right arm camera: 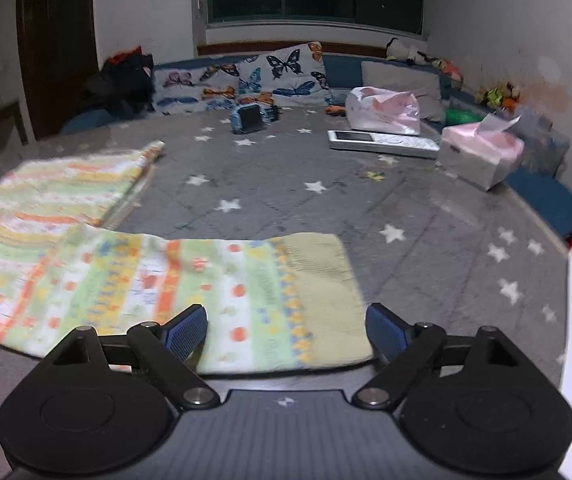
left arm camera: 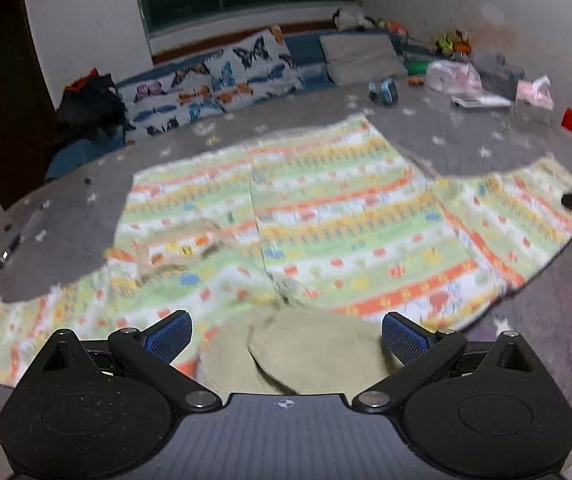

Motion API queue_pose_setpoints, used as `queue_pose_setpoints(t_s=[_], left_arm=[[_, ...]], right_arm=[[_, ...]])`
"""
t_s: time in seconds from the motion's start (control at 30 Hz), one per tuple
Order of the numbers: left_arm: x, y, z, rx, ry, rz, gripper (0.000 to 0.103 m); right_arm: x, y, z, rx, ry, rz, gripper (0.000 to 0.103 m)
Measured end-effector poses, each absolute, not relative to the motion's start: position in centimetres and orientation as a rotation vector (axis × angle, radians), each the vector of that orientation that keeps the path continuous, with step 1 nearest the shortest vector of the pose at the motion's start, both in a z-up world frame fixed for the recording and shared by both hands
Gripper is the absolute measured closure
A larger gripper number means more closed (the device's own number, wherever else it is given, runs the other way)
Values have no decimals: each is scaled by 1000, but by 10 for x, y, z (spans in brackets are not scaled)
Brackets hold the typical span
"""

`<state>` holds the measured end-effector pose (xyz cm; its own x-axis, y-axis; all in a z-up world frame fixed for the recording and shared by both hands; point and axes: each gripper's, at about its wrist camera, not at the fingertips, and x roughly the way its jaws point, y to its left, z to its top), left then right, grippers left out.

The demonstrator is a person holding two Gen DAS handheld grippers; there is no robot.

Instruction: Fold clothes

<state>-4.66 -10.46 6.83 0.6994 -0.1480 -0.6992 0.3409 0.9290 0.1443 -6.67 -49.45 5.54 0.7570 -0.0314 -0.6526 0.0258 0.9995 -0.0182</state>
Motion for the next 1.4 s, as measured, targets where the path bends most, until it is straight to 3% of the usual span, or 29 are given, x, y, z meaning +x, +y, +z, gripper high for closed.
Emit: queue_pose_setpoints(t_s=[0.23,0.3,0.37,0.4,0.6,0.73,1.07,1.1,1.2,1.27,1.4], left_arm=[[-50,-101,59,236,787,-299,1],[-47,-96,58,191,813,-307,2],[-45,-92,57,153,833,-314,2],[-46,-91,57,147,833,-319,2],[-52,-84,68,170,832,-357,1],[-55,-74,92,205,764,-361,0],[-31,-103,112,212,665,-419,0],[-30,-110,109,219,663,-422,0],[-28,-131,101,243,663,-435,0],[-27,-145,95,261,667,-444,0],[-27,-168,86,294,677,-471,0]], right_arm=[[-56,-512,53,15,712,-67,19],[-55,-517,53,26,704,-82,30],[-54,-518,55,30,700,-88,53],[-53,-519,57,28,701,-91,56],[-55,-517,62,52,702,-126,55],[-74,-520,68,141,696,-137,39],[-86,-505,58,171,681,-222,41],[-86,-501,58,155,680,-230,43],[-83,-496,56,120,673,-232,65],[-81,-498,57,145,664,-225,86],[-81,-506,63,222,639,-220,93]])
